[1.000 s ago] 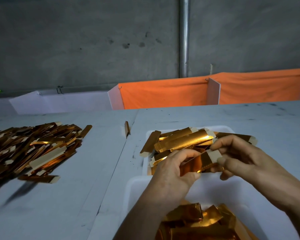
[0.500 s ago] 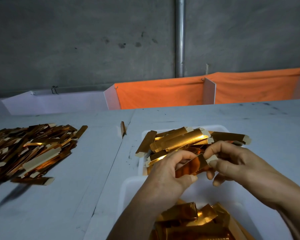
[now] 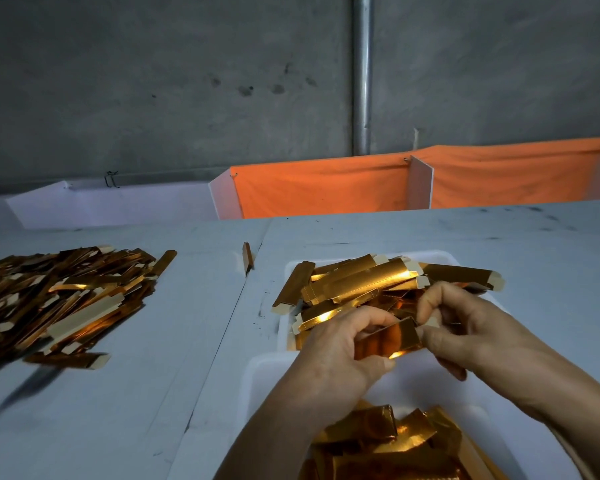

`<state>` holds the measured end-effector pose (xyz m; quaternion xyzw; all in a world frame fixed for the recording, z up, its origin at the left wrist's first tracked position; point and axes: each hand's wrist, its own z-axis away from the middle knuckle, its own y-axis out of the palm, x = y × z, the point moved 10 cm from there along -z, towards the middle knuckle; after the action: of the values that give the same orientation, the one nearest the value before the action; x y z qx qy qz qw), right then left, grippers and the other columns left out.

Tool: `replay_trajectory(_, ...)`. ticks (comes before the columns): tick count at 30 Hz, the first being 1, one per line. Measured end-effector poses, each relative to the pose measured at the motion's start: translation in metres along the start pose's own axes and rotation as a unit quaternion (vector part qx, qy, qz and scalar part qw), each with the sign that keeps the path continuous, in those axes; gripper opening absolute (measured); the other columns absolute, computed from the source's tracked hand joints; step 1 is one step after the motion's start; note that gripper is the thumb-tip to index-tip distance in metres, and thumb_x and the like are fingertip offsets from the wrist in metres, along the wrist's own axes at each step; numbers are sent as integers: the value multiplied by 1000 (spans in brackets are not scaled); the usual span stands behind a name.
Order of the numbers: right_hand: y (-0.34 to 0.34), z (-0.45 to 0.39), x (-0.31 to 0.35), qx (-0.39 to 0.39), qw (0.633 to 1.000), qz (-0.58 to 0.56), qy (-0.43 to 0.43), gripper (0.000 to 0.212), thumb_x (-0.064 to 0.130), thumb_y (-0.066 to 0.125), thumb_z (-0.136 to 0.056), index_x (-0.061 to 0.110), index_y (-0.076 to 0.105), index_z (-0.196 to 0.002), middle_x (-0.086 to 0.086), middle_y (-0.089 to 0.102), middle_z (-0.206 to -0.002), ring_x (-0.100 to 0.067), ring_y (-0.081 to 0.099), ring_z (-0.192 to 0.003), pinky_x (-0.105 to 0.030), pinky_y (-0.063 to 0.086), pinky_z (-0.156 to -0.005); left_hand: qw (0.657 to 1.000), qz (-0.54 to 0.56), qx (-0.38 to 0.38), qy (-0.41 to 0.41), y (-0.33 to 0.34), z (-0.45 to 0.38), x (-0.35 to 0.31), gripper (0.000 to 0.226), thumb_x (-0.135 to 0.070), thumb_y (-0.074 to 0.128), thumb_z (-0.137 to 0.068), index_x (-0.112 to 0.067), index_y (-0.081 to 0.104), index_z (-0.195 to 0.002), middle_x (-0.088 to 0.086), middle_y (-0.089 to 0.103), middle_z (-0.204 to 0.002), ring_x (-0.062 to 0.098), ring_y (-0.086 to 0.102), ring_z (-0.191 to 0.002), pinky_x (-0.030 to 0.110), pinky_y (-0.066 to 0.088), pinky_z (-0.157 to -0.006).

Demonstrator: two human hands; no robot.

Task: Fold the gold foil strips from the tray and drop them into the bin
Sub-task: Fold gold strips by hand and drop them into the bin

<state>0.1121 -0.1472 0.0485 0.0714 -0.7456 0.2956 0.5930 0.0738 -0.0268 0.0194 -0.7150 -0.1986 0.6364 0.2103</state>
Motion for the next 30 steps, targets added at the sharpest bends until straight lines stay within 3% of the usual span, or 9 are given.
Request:
replay_trajectory(3, -1, -1, -4, 4, 999, -35, 12, 12, -3, 55, -89, 7, 59, -84, -1, 47, -52, -11, 45, -44, -20, 41, -46, 1000, -2, 9, 4, 2, 0, -2, 45, -24, 66, -87, -46, 49, -123, -24, 52, -122, 4, 49, -116, 25, 48, -94)
replay_trajectory(6, 1, -2, -8, 22, 980, -195, 42, 21, 7, 45, -92, 0, 65, -90, -5, 55, -59, -15, 51, -47, -21, 45, -45, 1000, 22, 2, 5, -1, 0, -2, 43, -23, 66, -87, -46, 52, -120, -23, 56, -119, 3, 51, -116, 28, 47, -97)
replay_trajectory(9, 6, -3, -16, 30, 956, -280, 75, 28, 18, 54, -81, 1, 67, -99, -10, 54, -63, -16, 54, -48, -22, 48, -42, 1000, 28, 4, 6, -2, 0, -1, 43, -23, 67, -87, -48, 52, -118, -22, 57, -119, 1, 51, -116, 28, 47, -98)
replay_trajectory(22, 13, -2, -23, 62, 958, -260, 107, 26, 7, 71, -65, 1, 61, -89, -15, 58, -59, -18, 60, -47, -22, 51, -42, 1000, 20, 9, 5, 0, -1, 2, 45, -22, 68, -85, -54, 52, -113, -25, 53, -119, 3, 49, -116, 27, 50, -93)
replay_trajectory(26, 10, -3, -25, 59, 981, -153, 103, 15, 6, 66, -80, 3, 59, -93, -15, 59, -57, -18, 55, -43, -20, 44, -41, 1000, -17, 20, 11, 4, -1, -1, 46, -25, 67, -86, -61, 45, -105, -30, 46, -120, 3, 44, -116, 16, 45, -86)
replay_trajectory(30, 8, -3, -25, 52, 981, -164, 95, 6, 0, 57, -88, 3, 60, -92, -14, 58, -56, -17, 55, -43, -21, 46, -43, 1000, 1, 19, 7, 3, -1, -1, 46, -24, 67, -86, -62, 47, -101, -30, 48, -117, 1, 46, -115, 16, 46, -85)
